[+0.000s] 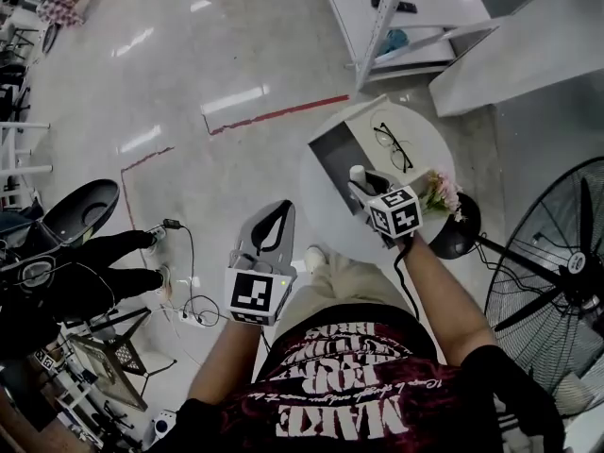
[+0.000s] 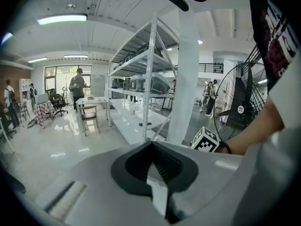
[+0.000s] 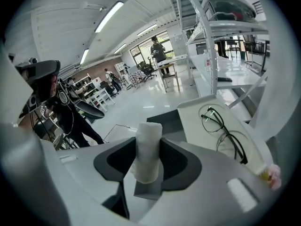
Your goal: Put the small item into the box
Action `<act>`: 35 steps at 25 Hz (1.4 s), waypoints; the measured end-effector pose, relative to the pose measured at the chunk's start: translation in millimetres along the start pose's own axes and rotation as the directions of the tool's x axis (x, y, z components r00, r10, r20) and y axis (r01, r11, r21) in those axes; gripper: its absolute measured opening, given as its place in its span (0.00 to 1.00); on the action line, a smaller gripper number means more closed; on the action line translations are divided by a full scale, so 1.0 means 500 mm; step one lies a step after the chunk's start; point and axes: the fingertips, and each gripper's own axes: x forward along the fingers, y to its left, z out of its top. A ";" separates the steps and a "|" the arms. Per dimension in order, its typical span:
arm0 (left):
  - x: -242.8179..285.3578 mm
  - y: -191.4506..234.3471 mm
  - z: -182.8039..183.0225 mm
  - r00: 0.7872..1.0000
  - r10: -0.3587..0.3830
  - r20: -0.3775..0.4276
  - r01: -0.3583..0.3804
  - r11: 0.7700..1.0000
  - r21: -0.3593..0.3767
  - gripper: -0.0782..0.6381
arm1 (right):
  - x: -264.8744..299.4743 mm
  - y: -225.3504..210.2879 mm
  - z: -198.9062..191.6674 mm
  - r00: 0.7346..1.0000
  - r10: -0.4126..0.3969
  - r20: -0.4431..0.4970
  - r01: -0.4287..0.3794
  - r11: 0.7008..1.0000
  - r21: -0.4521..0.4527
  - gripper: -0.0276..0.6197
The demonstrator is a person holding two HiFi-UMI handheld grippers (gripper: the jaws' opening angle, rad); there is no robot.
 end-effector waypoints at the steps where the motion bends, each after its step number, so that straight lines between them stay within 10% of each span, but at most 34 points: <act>1: -0.002 -0.005 0.000 1.000 -0.005 -0.001 0.005 1.000 0.001 0.11 | 0.002 0.000 -0.001 1.000 -0.005 -0.001 0.005 1.000 -0.007 0.35; 5: -0.017 -0.018 0.007 1.000 -0.012 0.002 0.012 1.000 0.013 0.11 | 0.007 0.004 -0.002 1.000 -0.013 -0.007 0.013 1.000 -0.027 0.51; 17: -0.085 -0.029 0.028 1.000 -0.011 0.026 0.010 0.999 0.033 0.11 | -0.033 0.045 0.001 1.000 -0.009 0.008 0.009 1.000 -0.017 0.53; 35: -0.183 -0.025 0.087 0.989 -0.043 0.141 0.044 0.999 0.000 0.11 | -0.189 0.109 0.051 0.981 -0.067 0.184 0.078 0.996 -0.052 0.09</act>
